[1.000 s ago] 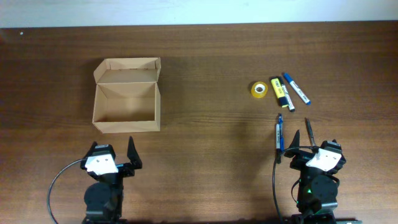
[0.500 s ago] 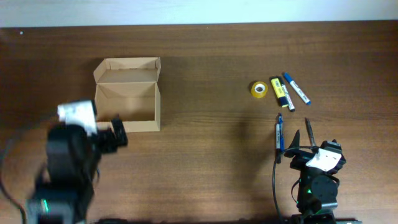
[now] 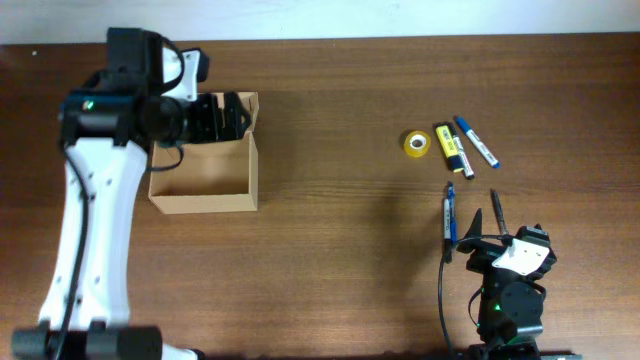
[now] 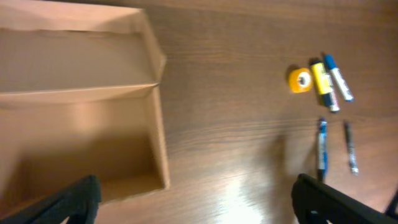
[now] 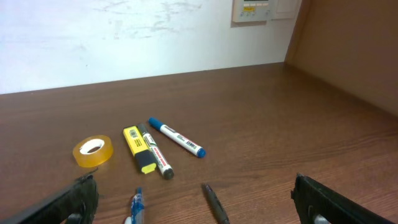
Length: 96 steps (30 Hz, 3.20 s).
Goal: Pack container
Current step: 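Push the cardboard box rightward toward table center with the left gripper, then retract the left arm away from the box to the left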
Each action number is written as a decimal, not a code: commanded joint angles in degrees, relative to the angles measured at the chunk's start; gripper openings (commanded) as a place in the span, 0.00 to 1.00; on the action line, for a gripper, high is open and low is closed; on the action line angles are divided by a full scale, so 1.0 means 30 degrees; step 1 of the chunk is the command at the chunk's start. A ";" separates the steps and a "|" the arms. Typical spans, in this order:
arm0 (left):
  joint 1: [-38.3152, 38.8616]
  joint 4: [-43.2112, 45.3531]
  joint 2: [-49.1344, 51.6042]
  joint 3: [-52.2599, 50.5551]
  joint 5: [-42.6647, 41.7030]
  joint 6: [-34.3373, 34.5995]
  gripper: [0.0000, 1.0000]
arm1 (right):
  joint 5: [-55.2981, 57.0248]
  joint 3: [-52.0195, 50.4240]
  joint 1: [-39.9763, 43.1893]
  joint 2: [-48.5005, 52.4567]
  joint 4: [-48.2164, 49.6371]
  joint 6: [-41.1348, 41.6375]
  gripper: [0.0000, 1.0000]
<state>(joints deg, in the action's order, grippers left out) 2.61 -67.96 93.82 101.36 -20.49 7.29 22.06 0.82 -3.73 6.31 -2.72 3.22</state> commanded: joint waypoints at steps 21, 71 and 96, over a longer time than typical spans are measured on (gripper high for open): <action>0.3330 0.2135 0.9617 0.0408 0.6353 0.3351 0.70 | 0.0233 -0.0168 0.0138 -0.0131 0.0000 0.0066 0.99; 1.1825 -0.2106 1.6852 1.1803 0.9151 1.0863 0.02 | 0.0233 -0.0168 0.0138 -0.0131 0.0000 0.0066 0.99; 1.1825 -0.9573 1.5985 2.3052 1.0666 0.8852 0.99 | 0.0233 -0.0168 0.0138 -0.0131 0.0000 0.0066 0.99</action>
<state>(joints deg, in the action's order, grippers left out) 38.20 -96.25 144.55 166.80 10.11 37.45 22.06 0.84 -3.73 6.31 -2.70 3.20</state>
